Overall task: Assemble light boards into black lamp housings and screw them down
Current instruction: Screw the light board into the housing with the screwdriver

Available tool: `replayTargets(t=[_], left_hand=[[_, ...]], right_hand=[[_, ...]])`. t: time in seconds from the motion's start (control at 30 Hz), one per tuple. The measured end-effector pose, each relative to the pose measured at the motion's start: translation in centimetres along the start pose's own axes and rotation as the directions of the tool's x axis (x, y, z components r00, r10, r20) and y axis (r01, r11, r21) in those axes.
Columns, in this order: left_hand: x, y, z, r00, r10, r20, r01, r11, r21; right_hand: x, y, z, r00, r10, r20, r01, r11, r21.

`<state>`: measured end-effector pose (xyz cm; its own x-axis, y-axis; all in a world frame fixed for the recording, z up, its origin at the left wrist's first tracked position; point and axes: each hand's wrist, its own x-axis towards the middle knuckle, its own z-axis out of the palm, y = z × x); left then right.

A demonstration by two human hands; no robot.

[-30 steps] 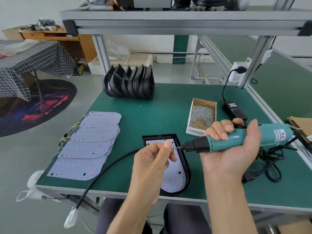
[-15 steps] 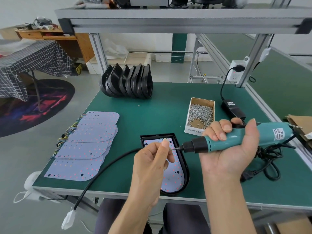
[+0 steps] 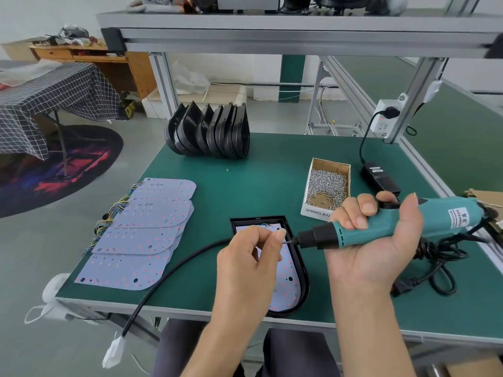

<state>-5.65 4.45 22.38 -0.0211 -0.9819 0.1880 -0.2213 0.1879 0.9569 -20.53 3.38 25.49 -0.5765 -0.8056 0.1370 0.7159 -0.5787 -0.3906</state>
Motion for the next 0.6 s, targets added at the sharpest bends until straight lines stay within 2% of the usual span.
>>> replayTargets(t=[0.1, 0.23, 0.37, 0.47, 0.6], left_hand=[[0.0, -0.3, 0.1, 0.998, 0.052, -0.023, -0.05, 0.994, 0.093], [0.0, -0.6, 0.1, 0.997, 0.053, -0.058, -0.043, 0.987, 0.153], [0.1, -1.4, -1.0, 0.975, 0.058, -0.214, -0.007, 0.973, 0.232], [0.3, -2.6, -1.9, 0.964, -0.065, -0.259, 0.138, 0.951, 0.276], [0.6, -3.3, -1.6, 0.943, -0.296, -0.15, 0.331, 0.874, 0.356]], right_hand=[[0.1, 0.2, -0.2, 1.0, 0.004, -0.019, -0.004, 1.0, -0.001], [0.7, 0.5, -0.8, 0.999, -0.007, -0.044, 0.006, 1.0, -0.015], [2.3, 0.4, -1.5, 0.997, -0.042, -0.07, 0.037, 0.997, -0.075], [3.6, 0.9, -2.0, 0.994, -0.061, -0.09, 0.047, 0.987, -0.154], [4.6, 2.0, -2.4, 0.991, -0.076, -0.111, 0.043, 0.961, -0.272]])
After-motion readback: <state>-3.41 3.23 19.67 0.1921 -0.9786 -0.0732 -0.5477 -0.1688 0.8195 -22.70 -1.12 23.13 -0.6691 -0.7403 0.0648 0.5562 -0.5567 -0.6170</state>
